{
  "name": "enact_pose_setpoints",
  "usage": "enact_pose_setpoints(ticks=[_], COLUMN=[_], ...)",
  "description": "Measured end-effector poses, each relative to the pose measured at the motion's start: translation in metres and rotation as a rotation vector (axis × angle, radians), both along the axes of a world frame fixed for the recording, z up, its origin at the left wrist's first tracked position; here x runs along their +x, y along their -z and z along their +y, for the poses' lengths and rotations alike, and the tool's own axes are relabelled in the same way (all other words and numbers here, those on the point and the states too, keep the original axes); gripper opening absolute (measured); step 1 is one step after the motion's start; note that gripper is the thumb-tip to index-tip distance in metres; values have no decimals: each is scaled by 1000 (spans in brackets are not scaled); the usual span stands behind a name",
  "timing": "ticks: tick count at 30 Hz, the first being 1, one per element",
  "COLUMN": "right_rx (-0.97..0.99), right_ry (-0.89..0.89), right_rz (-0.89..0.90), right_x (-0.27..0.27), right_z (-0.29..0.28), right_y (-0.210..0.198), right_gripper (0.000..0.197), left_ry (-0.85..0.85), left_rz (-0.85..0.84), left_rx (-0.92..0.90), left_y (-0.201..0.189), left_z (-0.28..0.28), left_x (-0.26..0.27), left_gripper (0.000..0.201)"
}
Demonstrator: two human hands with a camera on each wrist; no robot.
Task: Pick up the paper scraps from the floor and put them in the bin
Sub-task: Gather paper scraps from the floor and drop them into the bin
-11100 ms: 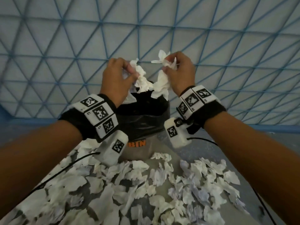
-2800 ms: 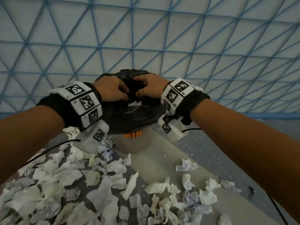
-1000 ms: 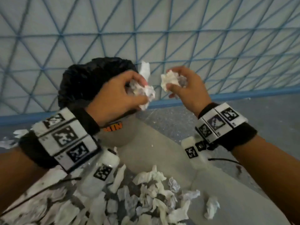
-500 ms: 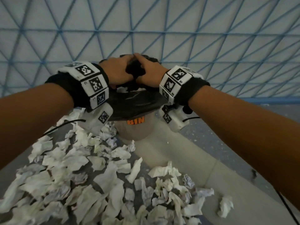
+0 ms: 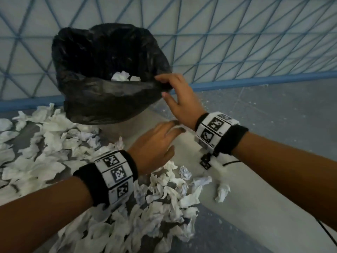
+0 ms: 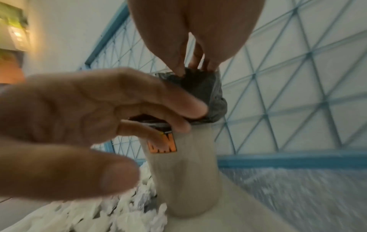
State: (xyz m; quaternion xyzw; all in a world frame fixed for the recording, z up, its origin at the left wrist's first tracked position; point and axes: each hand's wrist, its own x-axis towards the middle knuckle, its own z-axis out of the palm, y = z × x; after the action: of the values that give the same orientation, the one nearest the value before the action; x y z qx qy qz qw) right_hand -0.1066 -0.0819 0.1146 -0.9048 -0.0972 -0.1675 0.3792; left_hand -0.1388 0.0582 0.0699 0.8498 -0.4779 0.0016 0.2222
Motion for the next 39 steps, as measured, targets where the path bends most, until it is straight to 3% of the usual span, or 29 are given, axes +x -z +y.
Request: enact_pose_setpoints(ticks=[7, 9, 11, 14, 15, 17, 19, 21, 24, 29, 35, 39], right_rx=[35, 59, 87, -81, -216, -461, -546, -493, -475, -403, -153, -31], right_ry=[-49, 18, 121, 220, 243, 283, 290, 315, 306, 265, 269, 284], right_rz=[-61, -39, 34, 470, 687, 1075, 1276, 1351, 1289, 1119, 1040, 876], right_x=[36, 24, 3, -51, -74, -116, -142, -151, -150, -142, -125, -108], right_z=[12, 4, -9, -30, -36, -42, -40, -36, -30, -16, -10, -6], right_y=[-26, -16, 8, 57, 79, 119, 142, 151, 154, 160, 148, 121], right_gripper=[33, 29, 29, 35, 45, 83, 115, 115, 90, 48, 38, 34], left_ry=[-118, -107, -92, -124, -141, -128, -99, -110, -149, -142, -281, -424], left_rz=[110, 217, 317, 496, 553, 575, 572, 599, 567, 572, 699, 731], left_rx=[45, 184, 393, 713, 773, 843, 859, 811, 682, 642, 359, 66], left_y=[-4, 8, 24, 51, 59, 71, 80, 88, 95, 102, 102, 75], left_z=[3, 4, -2, -18, -24, -31, -33, -34, -36, -39, -40, -25], left_x=[36, 31, 21, -2, -11, -24, -33, -37, -41, -41, -34, -17], left_gripper=[42, 40, 50, 83, 91, 98, 95, 88, 75, 71, 34, 25])
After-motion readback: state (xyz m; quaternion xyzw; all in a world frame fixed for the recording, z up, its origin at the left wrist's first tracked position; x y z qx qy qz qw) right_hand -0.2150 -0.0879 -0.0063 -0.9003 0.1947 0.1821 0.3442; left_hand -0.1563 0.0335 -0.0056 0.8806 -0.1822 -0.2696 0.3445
